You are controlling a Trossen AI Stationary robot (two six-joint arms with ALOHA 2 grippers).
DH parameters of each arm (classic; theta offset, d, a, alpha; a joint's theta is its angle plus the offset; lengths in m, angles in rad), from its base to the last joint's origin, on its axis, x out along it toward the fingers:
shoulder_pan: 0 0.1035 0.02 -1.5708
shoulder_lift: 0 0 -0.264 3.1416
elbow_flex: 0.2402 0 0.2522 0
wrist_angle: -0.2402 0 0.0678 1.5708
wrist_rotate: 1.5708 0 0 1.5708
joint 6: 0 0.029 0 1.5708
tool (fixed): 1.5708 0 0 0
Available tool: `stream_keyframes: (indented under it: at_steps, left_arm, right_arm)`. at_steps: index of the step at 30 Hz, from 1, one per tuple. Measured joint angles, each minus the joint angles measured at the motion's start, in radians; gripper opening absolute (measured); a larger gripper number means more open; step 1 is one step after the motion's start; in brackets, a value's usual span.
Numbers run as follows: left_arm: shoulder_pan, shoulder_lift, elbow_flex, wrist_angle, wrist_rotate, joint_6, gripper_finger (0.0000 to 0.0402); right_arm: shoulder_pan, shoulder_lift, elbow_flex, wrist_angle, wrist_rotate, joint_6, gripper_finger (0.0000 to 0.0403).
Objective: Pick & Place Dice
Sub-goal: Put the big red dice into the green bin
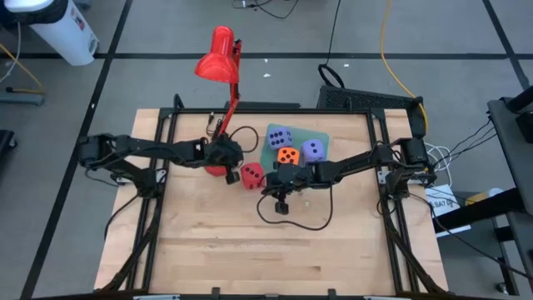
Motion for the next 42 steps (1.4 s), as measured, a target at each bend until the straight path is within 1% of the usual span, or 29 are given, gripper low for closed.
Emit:
stream_keyframes:
  at_steps: [4, 7, 12, 16, 21, 25, 30, 35, 42]
  left_arm:
    - [0.005, 0.048, 0.000, 0.036, 0.105, 0.003, 0.0001]
    - [-0.028, 0.065, 0.000, 0.038, 0.145, -0.007, 0.0001]
    - [-0.125, 0.065, 0.000, 0.030, 0.146, -0.049, 0.0001]
    - [-0.213, 0.065, 0.000, 0.023, 0.147, -0.051, 0.0001]
    - [-0.265, 0.060, 0.000, 0.010, 0.138, -0.018, 0.0001]
    - [-0.241, 0.056, 0.000, -0.040, 0.135, -0.021, 0.0001]
    - [-0.186, 0.058, 0.000, -0.079, 0.148, -0.040, 0.0000]
    - [-0.182, 0.059, 0.000, -0.062, 0.228, -0.033, 0.0000]
    - [-0.183, 0.059, 0.004, -0.029, 0.236, -0.012, 0.0000]
  right_arm:
    - [0.000, 0.000, 0.000, -0.006, 0.002, -0.010, 0.0000]
    - [-0.003, 0.000, 0.000, -0.037, 0.027, 0.003, 0.0000]
    - [-0.002, 0.000, 0.000, -0.116, 0.030, 0.026, 0.0000]
    - [0.007, 0.000, 0.000, -0.192, 0.030, 0.067, 0.0000]
    - [0.031, 0.001, 0.000, -0.218, 0.042, 0.092, 0.0000]
    - [0.048, 0.001, 0.000, -0.217, 0.088, 0.098, 0.0000]
    - [0.048, 0.001, 0.000, -0.192, 0.189, 0.197, 0.0000]
    - [0.031, 0.001, 0.000, -0.186, 0.184, 0.234, 0.0000]
    - [0.021, 0.001, 0.000, -0.123, 0.182, 0.207, 0.0000]
